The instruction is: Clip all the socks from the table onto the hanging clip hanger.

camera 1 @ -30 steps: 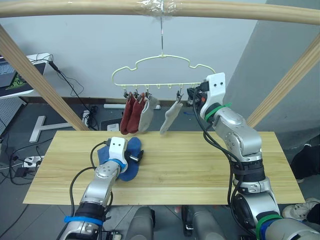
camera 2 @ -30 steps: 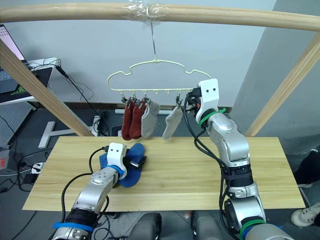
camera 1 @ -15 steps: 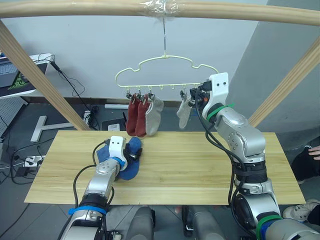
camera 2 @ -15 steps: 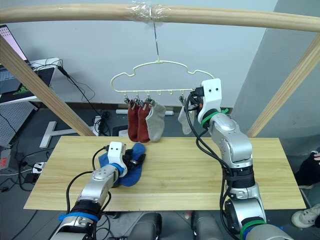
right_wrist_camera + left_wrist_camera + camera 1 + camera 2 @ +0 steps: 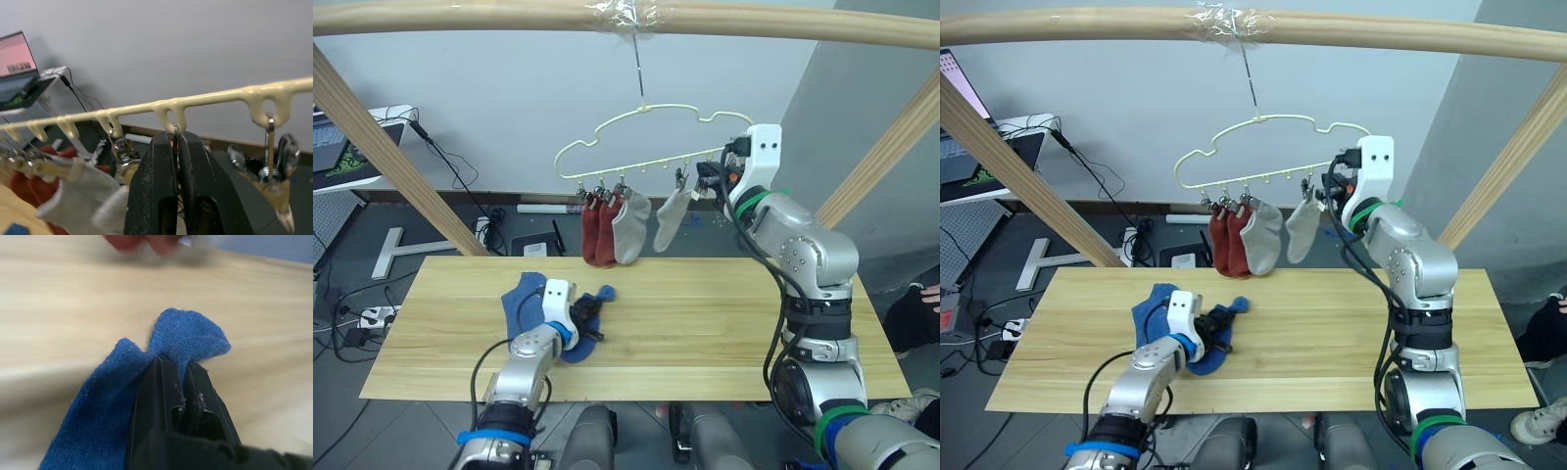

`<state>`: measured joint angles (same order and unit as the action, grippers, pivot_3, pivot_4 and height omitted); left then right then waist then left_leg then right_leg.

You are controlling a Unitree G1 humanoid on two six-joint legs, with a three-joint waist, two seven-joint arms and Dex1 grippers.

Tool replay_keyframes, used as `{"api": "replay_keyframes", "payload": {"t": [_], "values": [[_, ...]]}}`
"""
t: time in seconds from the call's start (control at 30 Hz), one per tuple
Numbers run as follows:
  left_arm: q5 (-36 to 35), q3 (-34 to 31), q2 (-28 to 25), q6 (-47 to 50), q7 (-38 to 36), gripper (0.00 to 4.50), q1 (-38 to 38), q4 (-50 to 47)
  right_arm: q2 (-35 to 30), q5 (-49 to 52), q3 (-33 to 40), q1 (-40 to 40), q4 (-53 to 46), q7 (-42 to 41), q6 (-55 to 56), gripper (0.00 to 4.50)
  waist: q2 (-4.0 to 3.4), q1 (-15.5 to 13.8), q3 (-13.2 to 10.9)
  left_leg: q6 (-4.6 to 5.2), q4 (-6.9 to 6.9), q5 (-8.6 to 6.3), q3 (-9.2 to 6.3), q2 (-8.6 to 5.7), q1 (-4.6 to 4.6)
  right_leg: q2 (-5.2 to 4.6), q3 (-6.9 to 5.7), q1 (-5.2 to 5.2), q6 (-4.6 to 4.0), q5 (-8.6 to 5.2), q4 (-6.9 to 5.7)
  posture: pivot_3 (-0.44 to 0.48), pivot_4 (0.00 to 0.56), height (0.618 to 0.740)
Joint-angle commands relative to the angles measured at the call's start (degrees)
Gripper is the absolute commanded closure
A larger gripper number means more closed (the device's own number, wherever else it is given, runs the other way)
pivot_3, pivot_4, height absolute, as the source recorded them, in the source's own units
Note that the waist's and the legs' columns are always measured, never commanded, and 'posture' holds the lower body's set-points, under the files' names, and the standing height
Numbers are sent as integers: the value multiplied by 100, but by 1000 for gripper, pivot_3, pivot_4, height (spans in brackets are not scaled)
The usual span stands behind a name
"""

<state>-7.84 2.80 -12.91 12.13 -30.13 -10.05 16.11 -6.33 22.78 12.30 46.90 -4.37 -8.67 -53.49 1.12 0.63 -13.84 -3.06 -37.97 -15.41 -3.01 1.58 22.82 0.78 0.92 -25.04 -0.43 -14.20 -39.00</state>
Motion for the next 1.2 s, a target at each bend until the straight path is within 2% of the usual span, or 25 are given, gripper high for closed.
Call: {"api": "replay_keyframes", "payload": {"t": [0.03,0.13,0.23,0.37,0.7,1.2], "values": [[-312,290,205,126,-265,4473,26,-1196,-2,454,492,286,-47,212,-553,4500,1,-22,-1,0,-1,0,-4,0,3,-1,-3,-1,0,0,0,1,239,740],[-498,312,334,313,-269,4473,37,-1589,15,659,728,411,4,384,-835,4500,0,-8,-1,0,1,0,-3,1,2,0,-1,-1,0,0,1,1,240,740],[-570,447,634,333,-42,4473,-202,-2134,127,1011,1287,678,155,768,-1402,4500,0,37,-1,1,2,0,-2,1,1,2,-1,-1,1,0,0,-2,244,740],[-379,629,979,119,271,4473,-559,-2379,253,1320,1741,930,245,1121,-1969,4500,0,36,-1,2,0,0,-1,-4,4,2,0,0,1,-1,2,-8,244,740],[-257,707,1352,-147,693,4473,-953,-2129,604,1795,2291,1195,97,1728,-2646,4500,0,88,-1,4,3,-1,-2,-6,7,5,-2,-1,2,-1,5,-34,249,740],[-192,662,1628,-506,1028,4473,-1347,-1747,821,2042,2506,1167,-176,2097,-3011,4500,1,109,-3,5,5,-1,1,-12,11,13,0,-1,15,-9,10,-38,252,740]]}}
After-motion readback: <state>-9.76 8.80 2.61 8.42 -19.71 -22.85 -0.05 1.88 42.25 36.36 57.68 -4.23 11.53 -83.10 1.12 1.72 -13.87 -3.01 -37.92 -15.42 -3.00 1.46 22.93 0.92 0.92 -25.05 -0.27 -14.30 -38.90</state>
